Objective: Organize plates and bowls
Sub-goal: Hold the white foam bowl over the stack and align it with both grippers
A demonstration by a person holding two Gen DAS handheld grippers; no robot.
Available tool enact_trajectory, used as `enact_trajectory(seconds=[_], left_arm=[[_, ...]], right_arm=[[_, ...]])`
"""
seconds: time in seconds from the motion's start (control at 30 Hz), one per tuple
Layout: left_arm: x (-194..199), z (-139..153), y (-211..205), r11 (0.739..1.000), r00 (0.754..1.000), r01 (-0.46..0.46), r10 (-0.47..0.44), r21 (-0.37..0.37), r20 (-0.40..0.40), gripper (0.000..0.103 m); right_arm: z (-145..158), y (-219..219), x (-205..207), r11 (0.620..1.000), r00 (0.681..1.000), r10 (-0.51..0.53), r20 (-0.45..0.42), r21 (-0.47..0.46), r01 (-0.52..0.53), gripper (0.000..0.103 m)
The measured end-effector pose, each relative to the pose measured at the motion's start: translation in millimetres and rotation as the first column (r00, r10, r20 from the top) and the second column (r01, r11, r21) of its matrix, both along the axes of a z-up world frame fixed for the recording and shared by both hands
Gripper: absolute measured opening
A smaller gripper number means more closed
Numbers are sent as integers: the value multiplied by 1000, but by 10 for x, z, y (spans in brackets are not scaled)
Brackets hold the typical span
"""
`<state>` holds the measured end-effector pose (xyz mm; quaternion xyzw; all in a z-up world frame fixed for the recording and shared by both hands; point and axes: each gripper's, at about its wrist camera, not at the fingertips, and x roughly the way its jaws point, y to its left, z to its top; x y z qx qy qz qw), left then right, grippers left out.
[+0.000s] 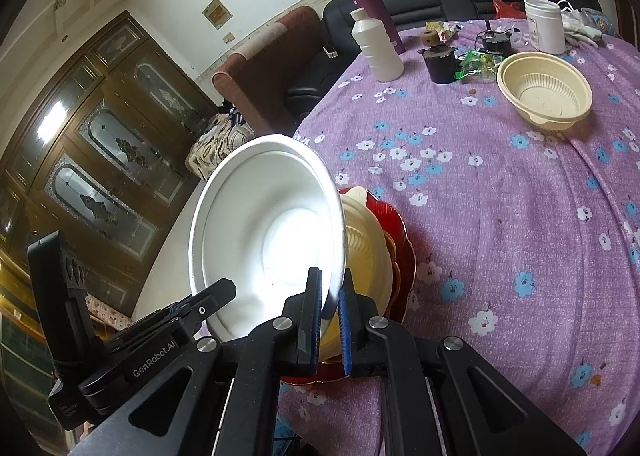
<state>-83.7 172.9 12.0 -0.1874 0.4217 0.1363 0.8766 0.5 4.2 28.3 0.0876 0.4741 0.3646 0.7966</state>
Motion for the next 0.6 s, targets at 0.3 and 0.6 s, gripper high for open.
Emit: enact_trajectory(seconds=[0.3,0.6], left_arm=[[-17,-15,-8,1000,1000,8,-8,-5,-18,12],[15,-94,3,1000,999,10,-11,-18,-50,12]], right_arm=[[-36,-11,-22,1000,1000,7,-18,-1,-7,7],[-105,7,20,1000,999,7,-48,-5,-7,7]])
